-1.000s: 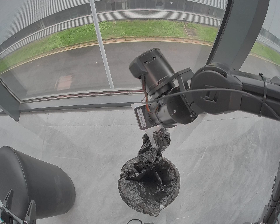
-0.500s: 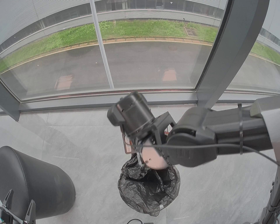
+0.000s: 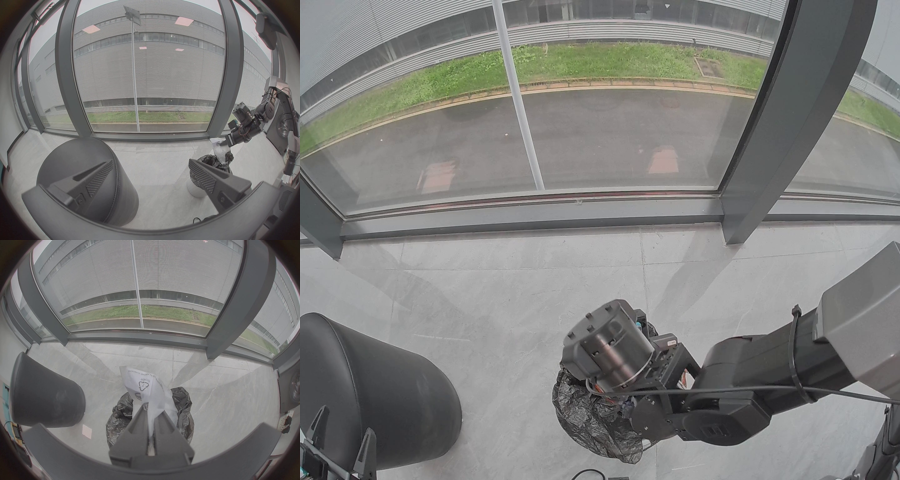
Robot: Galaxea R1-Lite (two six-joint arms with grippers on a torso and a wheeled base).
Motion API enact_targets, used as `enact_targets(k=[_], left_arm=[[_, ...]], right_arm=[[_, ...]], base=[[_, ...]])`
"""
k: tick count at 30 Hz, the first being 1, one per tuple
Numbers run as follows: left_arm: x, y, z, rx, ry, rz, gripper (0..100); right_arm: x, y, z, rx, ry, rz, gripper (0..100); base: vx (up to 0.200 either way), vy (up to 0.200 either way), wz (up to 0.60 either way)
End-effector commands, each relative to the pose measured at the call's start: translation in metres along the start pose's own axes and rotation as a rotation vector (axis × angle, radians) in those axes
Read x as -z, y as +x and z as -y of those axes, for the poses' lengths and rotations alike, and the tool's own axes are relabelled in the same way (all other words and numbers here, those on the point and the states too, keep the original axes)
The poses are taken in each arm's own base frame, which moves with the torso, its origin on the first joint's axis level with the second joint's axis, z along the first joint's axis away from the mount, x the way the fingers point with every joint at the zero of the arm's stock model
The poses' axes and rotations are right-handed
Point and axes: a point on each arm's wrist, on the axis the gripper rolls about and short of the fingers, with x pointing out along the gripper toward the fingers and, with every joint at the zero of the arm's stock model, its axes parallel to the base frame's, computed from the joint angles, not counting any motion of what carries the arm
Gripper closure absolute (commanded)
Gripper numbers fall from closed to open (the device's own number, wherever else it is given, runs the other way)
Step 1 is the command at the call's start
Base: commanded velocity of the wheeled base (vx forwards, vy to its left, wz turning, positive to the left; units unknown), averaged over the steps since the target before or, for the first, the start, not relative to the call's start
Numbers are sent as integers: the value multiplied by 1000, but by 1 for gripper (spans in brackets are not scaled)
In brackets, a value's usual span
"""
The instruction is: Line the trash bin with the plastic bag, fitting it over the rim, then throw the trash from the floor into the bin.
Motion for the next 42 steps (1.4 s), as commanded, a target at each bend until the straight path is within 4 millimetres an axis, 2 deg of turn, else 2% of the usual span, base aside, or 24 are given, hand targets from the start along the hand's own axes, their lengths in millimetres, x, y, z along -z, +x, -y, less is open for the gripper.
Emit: enact_targets(k=[1,9,19,25,42], left_arm=[[5,0,0,0,0,-1,0],[5,0,0,0,0,-1,0],[5,0,0,0,0,-1,0],[5,0,0,0,0,-3,0],[5,0,0,0,0,-1,0]], right_arm=[[15,-5,10,18,-21,-9,100],[40,2,17,19,-21,-3,100],[60,13,6,12,-44,-15,100],[58,7,1,-13,-44,-1,100],[61,10,2,-4,-51,-5,100]], base=[[0,0,0],[0,0,0],[0,0,0],[0,0,0],[0,0,0]])
